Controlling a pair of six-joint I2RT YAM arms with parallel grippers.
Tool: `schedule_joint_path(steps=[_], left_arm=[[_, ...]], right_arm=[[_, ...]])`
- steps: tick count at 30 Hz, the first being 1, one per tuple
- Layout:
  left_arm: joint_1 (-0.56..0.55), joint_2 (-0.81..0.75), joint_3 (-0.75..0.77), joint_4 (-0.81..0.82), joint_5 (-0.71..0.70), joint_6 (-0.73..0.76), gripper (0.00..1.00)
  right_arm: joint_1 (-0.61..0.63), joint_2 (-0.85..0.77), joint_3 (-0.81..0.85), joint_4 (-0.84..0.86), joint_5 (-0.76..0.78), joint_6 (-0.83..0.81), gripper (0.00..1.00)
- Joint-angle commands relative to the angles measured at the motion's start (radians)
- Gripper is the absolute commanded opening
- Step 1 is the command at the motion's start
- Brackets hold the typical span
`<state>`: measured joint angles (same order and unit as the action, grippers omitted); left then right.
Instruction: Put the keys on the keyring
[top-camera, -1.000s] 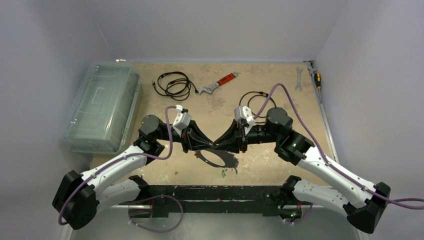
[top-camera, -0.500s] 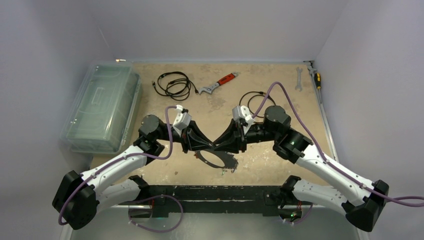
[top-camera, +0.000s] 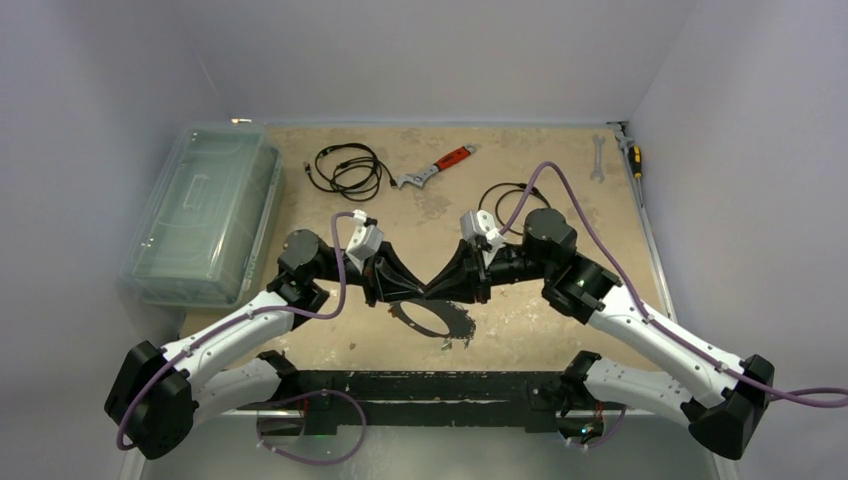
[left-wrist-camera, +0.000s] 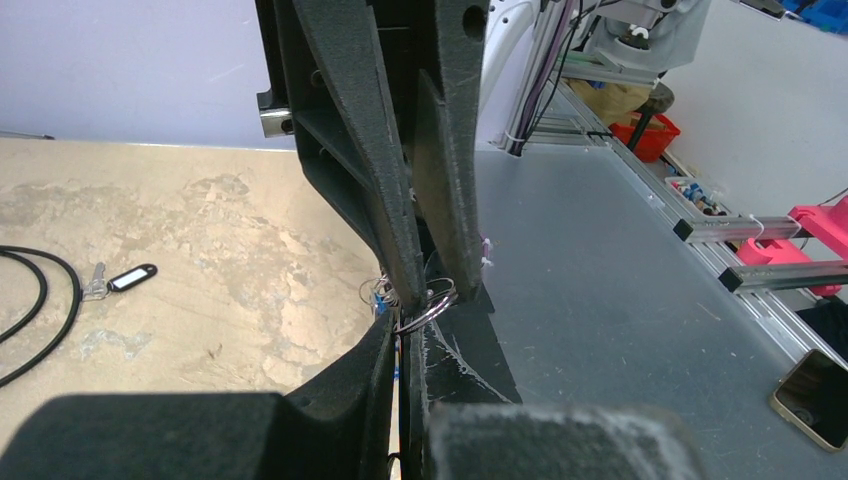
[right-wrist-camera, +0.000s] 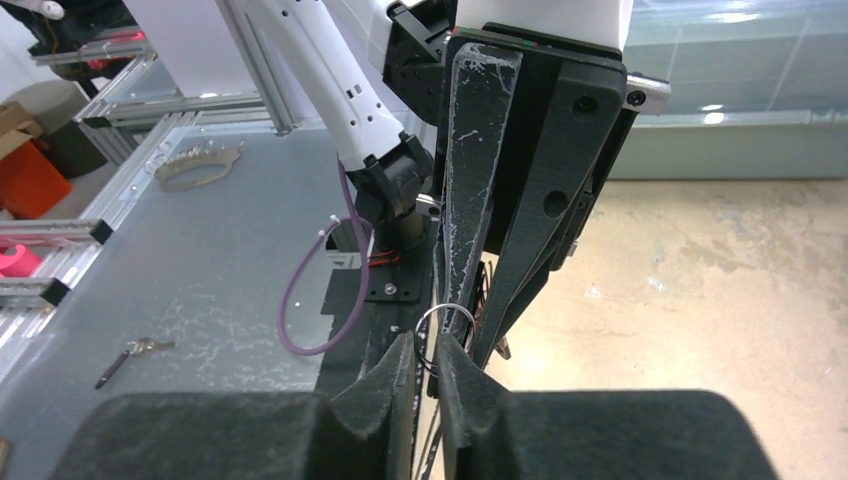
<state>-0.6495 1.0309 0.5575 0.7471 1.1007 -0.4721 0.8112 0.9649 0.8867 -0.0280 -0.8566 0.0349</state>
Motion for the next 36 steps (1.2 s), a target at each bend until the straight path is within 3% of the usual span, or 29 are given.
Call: schedule_joint_path(steps=[1, 2, 5, 11, 16, 19, 27, 36], left_arm=[[-0.001, -0.017, 0.004, 0.059, -0.014, -0.007, 0.00], [0.000, -0.018, 0.005, 0.055, -0.015, -0.004, 0.00], [-0.001, -0.028, 0.016, 0.001, -0.026, 0.032, 0.00], [-0.001, -0.064, 0.067, -0.261, -0.099, 0.237, 0.00], [-0.001, -0.085, 0.072, -0.305, -0.143, 0.264, 0.38], [0.000, -0.095, 0.071, -0.330, -0.160, 0.284, 0.44], [0.000, -0.099, 0.095, -0.449, -0.196, 0.385, 0.41], [0.000, -0.116, 0.083, -0.410, -0.235, 0.393, 0.36]], right_arm=[[0.002, 0.010, 0.038, 0.007, -0.028, -0.007, 0.08], [0.002, 0.012, 0.039, 0.007, -0.024, -0.001, 0.00], [0.002, 0.011, 0.042, 0.005, 0.001, 0.023, 0.00], [0.002, 0.000, 0.060, -0.032, 0.085, 0.078, 0.00], [0.002, -0.002, 0.046, -0.009, 0.088, 0.158, 0.00], [0.002, -0.005, 0.046, -0.001, 0.100, 0.199, 0.00], [0.000, 0.000, 0.087, -0.032, 0.202, 0.330, 0.00], [-0.001, 0.057, 0.158, -0.128, 0.316, 0.475, 0.00]])
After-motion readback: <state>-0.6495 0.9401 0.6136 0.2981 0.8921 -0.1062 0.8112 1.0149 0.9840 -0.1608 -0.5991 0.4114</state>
